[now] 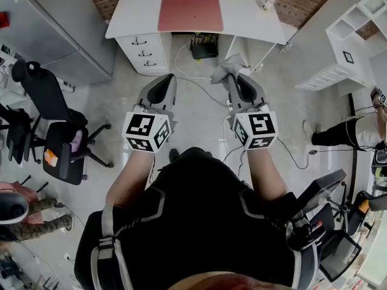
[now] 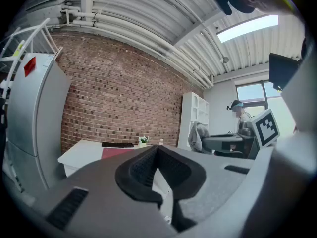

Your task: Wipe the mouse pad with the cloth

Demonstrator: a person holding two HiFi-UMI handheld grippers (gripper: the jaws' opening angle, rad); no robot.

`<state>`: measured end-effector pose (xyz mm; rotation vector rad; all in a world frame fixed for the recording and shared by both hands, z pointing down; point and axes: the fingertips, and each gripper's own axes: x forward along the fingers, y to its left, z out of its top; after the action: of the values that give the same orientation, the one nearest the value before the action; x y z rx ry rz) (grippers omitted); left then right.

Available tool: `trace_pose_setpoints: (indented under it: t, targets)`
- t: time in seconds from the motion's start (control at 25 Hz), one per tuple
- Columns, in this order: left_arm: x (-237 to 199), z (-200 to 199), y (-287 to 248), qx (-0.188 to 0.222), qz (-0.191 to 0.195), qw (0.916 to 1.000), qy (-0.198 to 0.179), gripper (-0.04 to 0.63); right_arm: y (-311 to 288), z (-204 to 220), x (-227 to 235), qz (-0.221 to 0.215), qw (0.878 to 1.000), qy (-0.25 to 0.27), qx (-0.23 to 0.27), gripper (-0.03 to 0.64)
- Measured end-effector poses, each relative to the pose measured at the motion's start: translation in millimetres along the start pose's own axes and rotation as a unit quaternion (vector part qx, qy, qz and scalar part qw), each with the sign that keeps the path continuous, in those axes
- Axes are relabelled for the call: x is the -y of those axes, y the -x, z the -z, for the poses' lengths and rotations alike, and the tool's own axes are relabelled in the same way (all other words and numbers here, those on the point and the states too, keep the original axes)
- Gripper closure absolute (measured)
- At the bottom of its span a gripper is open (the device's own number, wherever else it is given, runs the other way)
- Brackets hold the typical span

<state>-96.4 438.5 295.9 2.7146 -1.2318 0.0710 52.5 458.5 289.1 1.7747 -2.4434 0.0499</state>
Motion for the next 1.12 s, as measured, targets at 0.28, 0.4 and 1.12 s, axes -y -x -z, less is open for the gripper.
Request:
trace_pose_setpoints:
  t: [0.28, 0.4, 1.12]
  targets:
    - [2, -1, 3, 0.003, -0.001, 1.0000, 0.002, 0.595, 2, -1, 1, 0.001, 1.000, 0.001, -0.001, 0.586]
    - [1, -3, 4, 0.004, -0.002, 1.0000, -0.003, 0.596, 1, 1, 0, 0.001, 1.000, 0.000, -0.002, 0.586]
    - [-42, 1, 17, -0.003, 0.019, 0.9998, 0.007, 0.597, -29, -1, -43, 0.008, 1.000, -0.004, -0.007, 0.584]
